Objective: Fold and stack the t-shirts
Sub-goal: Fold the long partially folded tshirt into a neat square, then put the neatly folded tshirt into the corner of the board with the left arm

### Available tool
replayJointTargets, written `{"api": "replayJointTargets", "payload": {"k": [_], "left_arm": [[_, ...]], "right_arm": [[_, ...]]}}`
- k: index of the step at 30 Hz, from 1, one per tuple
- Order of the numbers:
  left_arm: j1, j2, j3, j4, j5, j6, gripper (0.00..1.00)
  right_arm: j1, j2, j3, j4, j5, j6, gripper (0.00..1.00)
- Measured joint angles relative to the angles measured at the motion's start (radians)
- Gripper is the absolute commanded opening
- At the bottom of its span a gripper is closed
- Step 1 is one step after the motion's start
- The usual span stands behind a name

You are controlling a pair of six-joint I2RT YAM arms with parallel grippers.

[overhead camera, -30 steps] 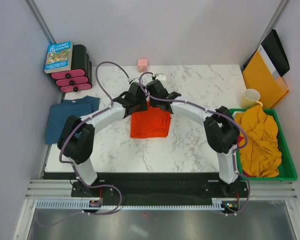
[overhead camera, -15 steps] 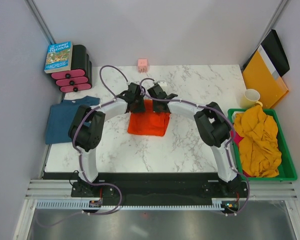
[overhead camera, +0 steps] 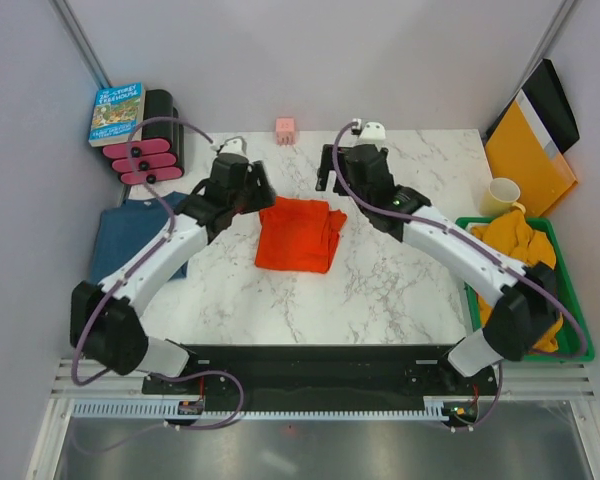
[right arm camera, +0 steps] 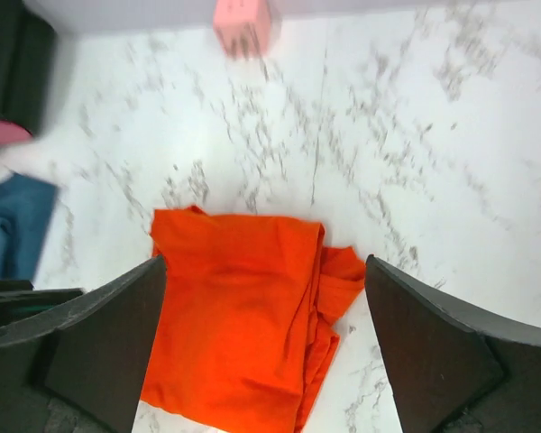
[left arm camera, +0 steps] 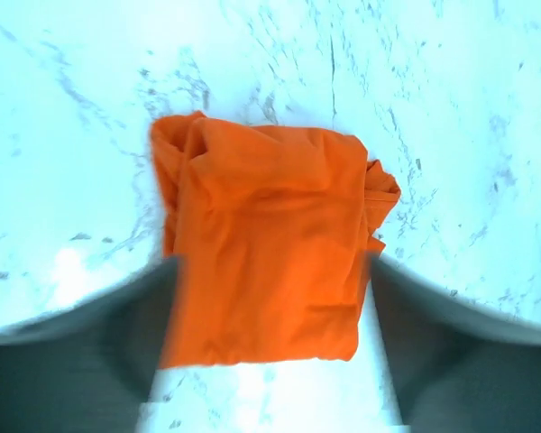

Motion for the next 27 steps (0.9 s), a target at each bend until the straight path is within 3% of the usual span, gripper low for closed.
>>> {"api": "replayJointTargets", "payload": {"k": [1, 2, 9, 13, 19, 20, 27], "left_arm": [[0.006, -0.041, -0.004, -0.028, -0.013, -0.009, 0.25], [0.015, -0.071, -0.008, -0.052, -0.022, -0.012, 0.46], [0.194, -0.213, -0.162, -0.136, -0.118, 0.010, 0.67], [0.243, -0.233, -0.342, 0.036, -0.140, 0.188, 0.70], [0.335, -0.211, -0.643, 0.525, -0.100, 0.419, 0.71], [0.355, -0.191, -0.675, 0.593, -0.068, 0.439, 0.99], [0.430, -0.057, -0.814, 0.984, 0.126, 0.489, 1.00]], "right_arm": [[0.000, -0.063, -0.027, 0.014, 0.008, -0.007, 0.98], [0.001, -0.106, -0.047, 0.015, 0.017, -0.011, 0.98], [0.034, -0.401, -0.321, 0.018, 0.090, -0.033, 0.98], [0.077, -0.539, -0.422, -0.014, 0.136, -0.046, 0.98], [0.103, -0.665, -0.456, -0.045, 0.200, -0.063, 0.98], [0.103, -0.683, -0.464, -0.056, 0.207, -0.064, 0.98], [0.103, -0.786, -0.504, -0.144, 0.236, -0.063, 0.98]]}}
